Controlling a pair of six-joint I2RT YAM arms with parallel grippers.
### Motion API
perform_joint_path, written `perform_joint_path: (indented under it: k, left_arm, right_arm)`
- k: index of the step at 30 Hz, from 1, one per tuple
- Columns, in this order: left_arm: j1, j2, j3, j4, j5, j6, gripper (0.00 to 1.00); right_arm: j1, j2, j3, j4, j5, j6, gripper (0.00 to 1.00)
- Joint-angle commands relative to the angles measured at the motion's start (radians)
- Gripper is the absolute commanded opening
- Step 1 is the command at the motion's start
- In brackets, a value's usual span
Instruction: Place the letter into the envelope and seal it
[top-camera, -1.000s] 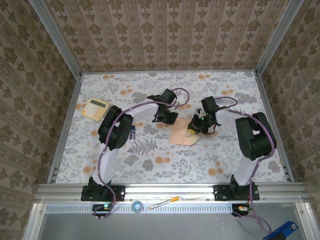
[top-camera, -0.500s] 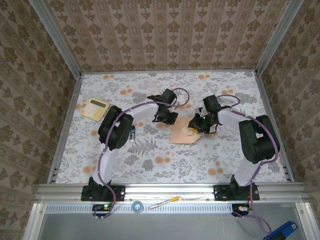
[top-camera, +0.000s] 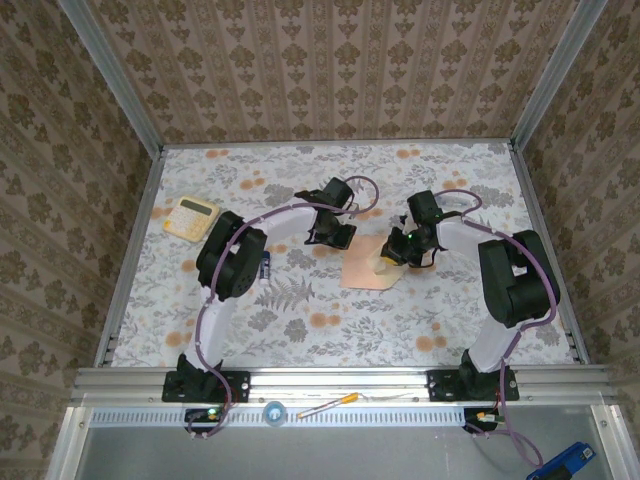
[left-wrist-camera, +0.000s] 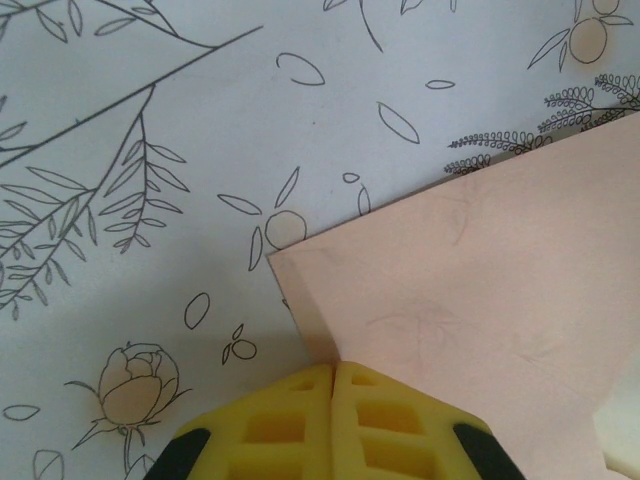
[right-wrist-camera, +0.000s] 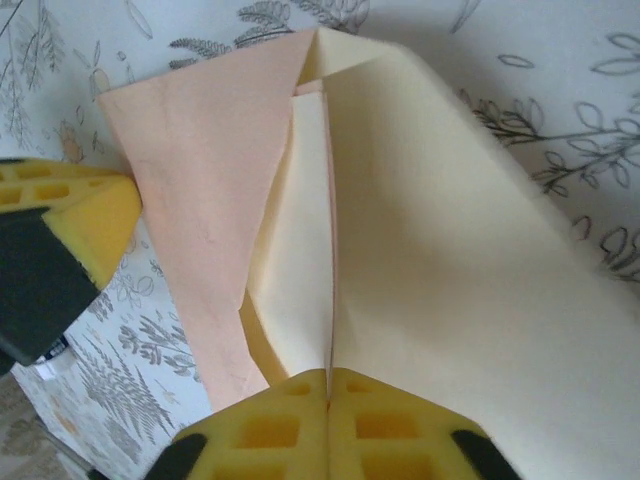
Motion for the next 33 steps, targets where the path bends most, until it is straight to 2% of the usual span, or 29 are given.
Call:
perform_joint_path:
  k: [1, 18, 33]
  left_arm:
    - [-0.014, 0.062, -0.059, -0.149, -0.047, -0.004, 0.00]
    - [-0.014, 0.069, -0.059, -0.151, -0.049, -0.010, 0.00]
    - [-0.017, 0.073, -0.053, -0.153, -0.044, -0.022, 0.00]
  right_arm:
    - [-0.004, -0.003, -0.012, -0.034, 0.033, -0.019, 0.00]
    - [0.003, 0.049, -0.036, 0.101, -0.050, 0.006, 0.00]
    - [0.055, 0.061, -0.056, 0.190, -0.064, 0.016, 0.00]
